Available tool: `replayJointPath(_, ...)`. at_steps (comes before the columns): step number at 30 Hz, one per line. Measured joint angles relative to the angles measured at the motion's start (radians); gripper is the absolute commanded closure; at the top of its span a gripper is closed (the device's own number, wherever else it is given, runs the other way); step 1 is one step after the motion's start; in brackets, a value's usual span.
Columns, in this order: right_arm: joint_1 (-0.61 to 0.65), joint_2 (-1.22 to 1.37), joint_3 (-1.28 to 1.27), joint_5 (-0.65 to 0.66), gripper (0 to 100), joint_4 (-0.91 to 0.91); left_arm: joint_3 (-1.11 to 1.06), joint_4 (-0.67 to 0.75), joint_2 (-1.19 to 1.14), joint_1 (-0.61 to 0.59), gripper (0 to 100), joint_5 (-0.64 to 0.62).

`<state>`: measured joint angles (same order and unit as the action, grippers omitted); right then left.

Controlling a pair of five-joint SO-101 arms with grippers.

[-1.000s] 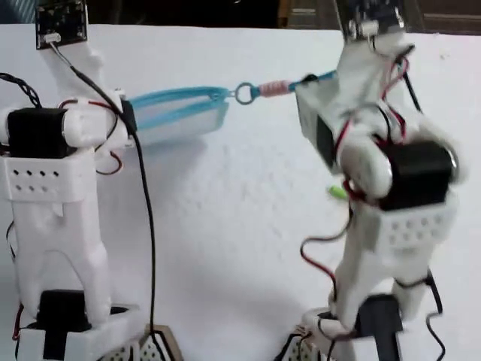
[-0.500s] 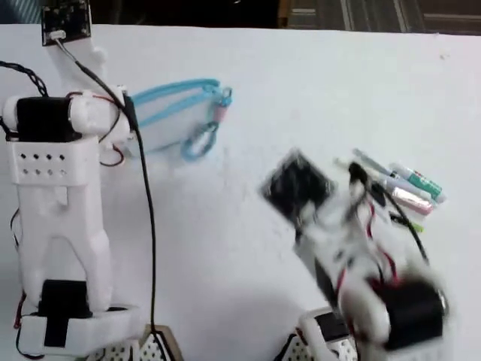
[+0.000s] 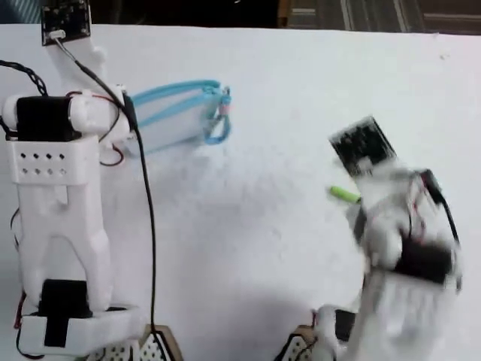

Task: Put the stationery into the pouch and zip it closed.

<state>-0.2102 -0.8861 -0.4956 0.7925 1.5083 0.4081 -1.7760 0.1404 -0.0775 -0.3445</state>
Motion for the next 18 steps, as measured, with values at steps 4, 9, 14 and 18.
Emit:
replayJointPath(4, -0.015, 0.253, 0.0, 0.198, 67.4, -0.041, 0.0, 0.0, 0.0, -0.012, 98, 0.0)
replayJointPath(9, -0.014, 0.493, 0.0, 0.494, 80.0, -0.157, 0.0, 0.0, 0.0, -0.012, 98, 0.0)
replayJointPath(14, -0.014, 0.658, 0.003, 0.64, 73.8, -0.272, 0.0, 0.0, 0.0, -0.012, 98, 0.0)
replayJointPath(18, -0.012, 0.778, 0.052, 0.654, 73.0, -0.301, 0.0, 0.0, 0.0, -0.012, 98, 0.0)
